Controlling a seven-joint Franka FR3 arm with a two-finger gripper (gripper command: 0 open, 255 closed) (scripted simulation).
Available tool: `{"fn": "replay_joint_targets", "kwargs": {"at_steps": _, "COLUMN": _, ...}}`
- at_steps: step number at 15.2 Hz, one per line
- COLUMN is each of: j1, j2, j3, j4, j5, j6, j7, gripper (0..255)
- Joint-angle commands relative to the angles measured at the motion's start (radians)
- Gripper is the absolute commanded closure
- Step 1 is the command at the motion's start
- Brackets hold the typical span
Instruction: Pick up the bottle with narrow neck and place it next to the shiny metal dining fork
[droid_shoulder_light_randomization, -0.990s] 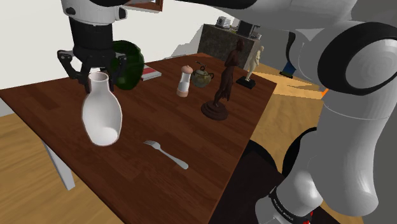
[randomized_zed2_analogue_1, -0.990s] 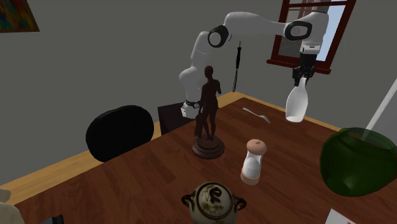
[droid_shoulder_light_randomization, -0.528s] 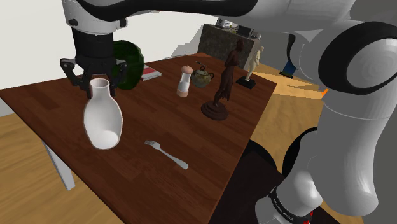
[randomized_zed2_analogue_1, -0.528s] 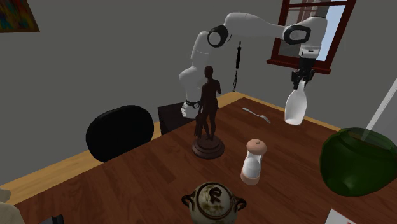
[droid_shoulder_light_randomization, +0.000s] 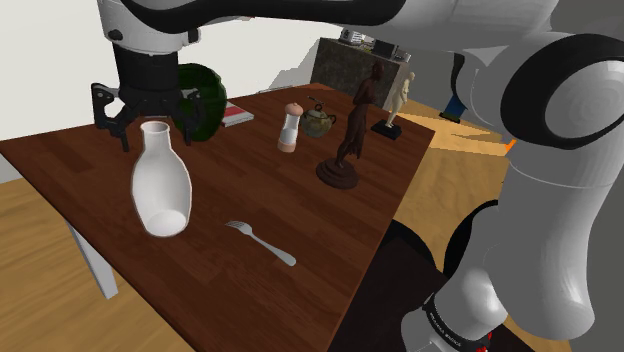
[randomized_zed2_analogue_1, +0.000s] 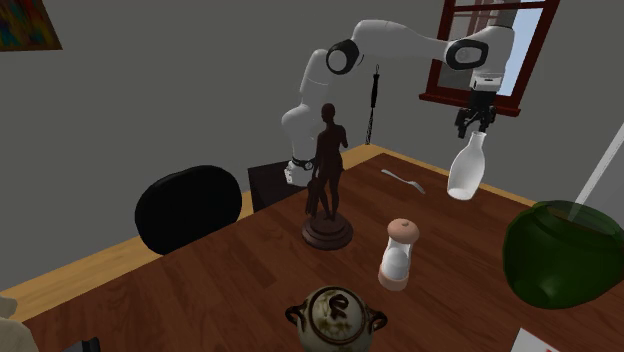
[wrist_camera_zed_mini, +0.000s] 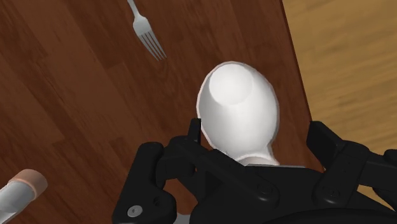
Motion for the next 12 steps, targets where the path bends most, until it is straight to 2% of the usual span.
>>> {"fn": "replay_joint_targets", "kwargs": {"at_steps": 1, "j1": 0.0, "j2": 0.0, "j3": 0.0, "j4": 0.0, "j5": 0.0, "j6": 0.0, "j7": 0.0, "gripper": 0}}
{"fn": "replay_joint_targets", "kwargs": {"at_steps": 5, "j1": 0.01, "j2": 0.018, "j3": 0.002, "j4": 0.154, "j5": -0.002, "j6": -0.137, "j7": -0.003, "gripper": 0}}
{"fn": "replay_joint_targets", "kwargs": {"at_steps": 12, "j1": 0.01, "j2": 0.018, "j3": 0.002, "j4": 0.154, "j5": -0.002, "j6": -0.137, "j7": -0.003, "gripper": 0}}
